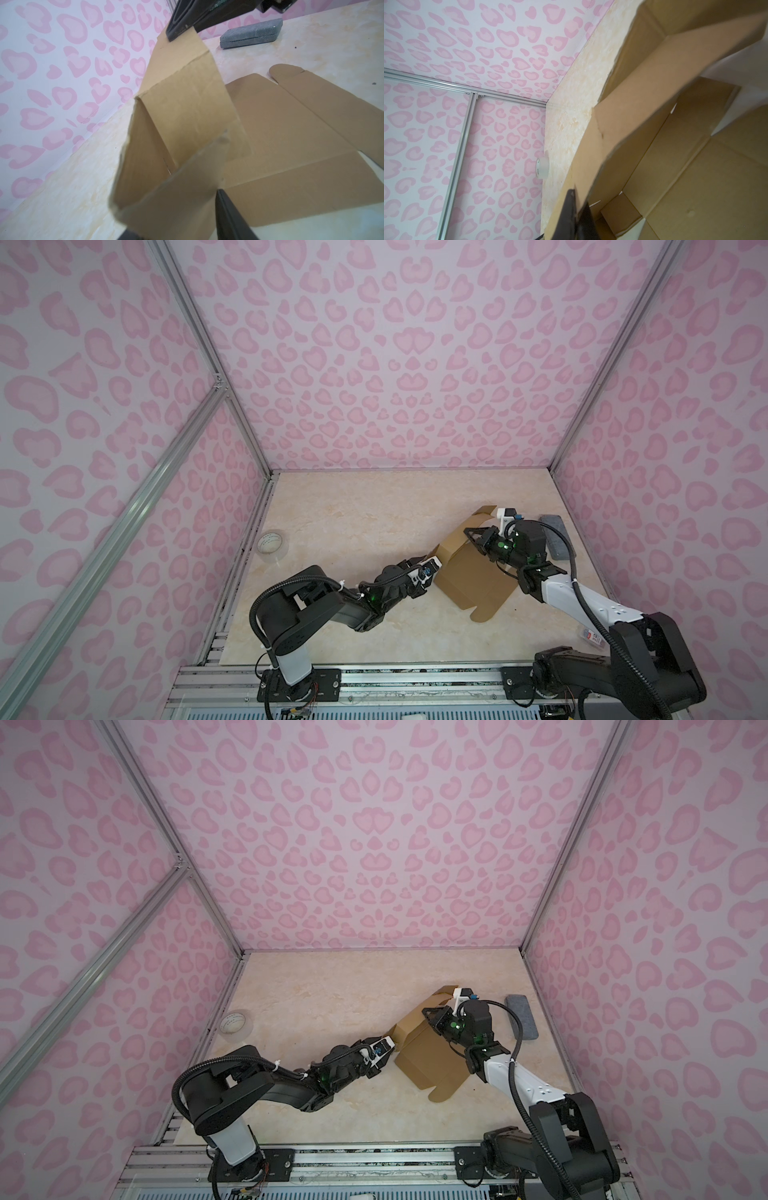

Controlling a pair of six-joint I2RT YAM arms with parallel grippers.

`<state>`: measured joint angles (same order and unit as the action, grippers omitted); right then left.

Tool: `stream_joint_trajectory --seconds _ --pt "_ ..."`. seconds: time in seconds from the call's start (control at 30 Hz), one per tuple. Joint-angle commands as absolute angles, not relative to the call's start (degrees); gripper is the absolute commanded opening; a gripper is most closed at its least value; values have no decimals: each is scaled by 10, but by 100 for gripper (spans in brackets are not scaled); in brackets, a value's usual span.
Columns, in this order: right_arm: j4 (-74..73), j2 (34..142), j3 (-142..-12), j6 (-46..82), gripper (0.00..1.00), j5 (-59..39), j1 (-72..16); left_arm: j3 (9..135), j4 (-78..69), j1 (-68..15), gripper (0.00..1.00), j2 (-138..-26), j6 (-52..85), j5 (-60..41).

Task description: Fold the paper box

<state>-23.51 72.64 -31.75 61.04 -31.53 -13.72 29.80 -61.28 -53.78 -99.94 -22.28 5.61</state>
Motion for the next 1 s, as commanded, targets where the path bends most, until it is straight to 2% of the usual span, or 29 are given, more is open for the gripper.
stream_joint_trajectory --seconds 0.0,0.13,0.53,0.97 --pt "-195 727 -330 600 0 -290 -145 297 -611 -538 47 -984 -205 28" --pt "-164 724 -347 587 0 -265 -156 292 -600 -538 48 -970 -198 17" --pt "-228 730 -338 613 0 -261 -169 314 -547 -538 48 -964 -193 -11" --pt "-240 705 -310 629 0 -218 -185 353 -527 -538 47 -969 -137 13"
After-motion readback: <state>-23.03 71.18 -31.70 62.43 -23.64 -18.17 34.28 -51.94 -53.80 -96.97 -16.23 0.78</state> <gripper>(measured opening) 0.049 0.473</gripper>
